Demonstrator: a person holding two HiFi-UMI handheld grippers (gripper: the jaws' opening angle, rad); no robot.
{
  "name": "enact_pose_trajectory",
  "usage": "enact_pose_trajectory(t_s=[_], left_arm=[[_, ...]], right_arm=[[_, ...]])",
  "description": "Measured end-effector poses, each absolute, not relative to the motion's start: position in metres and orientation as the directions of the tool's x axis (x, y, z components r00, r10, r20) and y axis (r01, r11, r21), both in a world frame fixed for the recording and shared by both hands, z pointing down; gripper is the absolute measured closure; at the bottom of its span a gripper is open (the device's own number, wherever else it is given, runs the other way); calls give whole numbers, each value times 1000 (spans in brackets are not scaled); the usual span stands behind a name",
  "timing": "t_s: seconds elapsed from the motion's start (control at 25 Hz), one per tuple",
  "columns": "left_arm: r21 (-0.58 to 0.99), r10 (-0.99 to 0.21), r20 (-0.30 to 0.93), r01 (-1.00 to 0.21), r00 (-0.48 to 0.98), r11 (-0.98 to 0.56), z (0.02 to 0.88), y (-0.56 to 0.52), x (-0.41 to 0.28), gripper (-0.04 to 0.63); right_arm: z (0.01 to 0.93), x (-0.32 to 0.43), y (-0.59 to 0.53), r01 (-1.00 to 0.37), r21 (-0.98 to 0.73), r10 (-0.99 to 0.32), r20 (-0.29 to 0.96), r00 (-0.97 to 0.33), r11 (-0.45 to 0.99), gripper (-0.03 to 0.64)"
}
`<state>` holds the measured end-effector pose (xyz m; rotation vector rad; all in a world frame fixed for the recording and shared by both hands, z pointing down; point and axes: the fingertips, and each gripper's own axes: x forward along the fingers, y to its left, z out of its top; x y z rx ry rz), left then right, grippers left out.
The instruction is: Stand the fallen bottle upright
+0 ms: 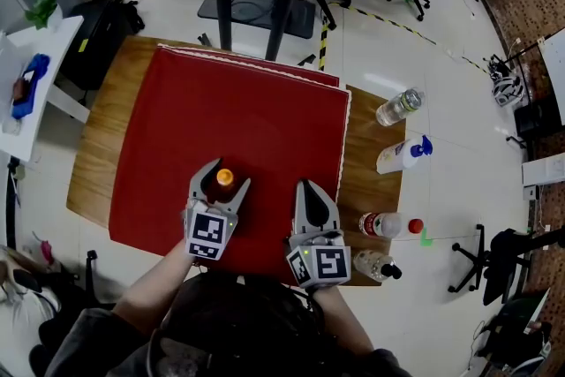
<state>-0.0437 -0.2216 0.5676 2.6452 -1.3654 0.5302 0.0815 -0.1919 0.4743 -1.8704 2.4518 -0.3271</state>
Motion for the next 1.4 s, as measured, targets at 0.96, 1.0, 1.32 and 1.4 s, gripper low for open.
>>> enact_pose_trajectory(t_s=[0.96,1.0,1.32,1.4], left_arm=[[-71,-790,285,-810,543,-583,559,-217,-38,169],[-47,-788,289,-813,544,-580,560,-217,-39,161],[20,-807,272,-842,524,-539,548,-209,-59,146],[-1,-804,249,-830,540,-558,535,-200,-61,146]], right_arm=[[469,75,-177,-946,-196,-954,104,-283,259,611],[468,75,-178,-946,-198,-955,98,-280,257,611],[461,74,-177,-947,-198,-960,73,-272,254,611],[456,74,-175,-947,-199,-962,62,-268,251,611]])
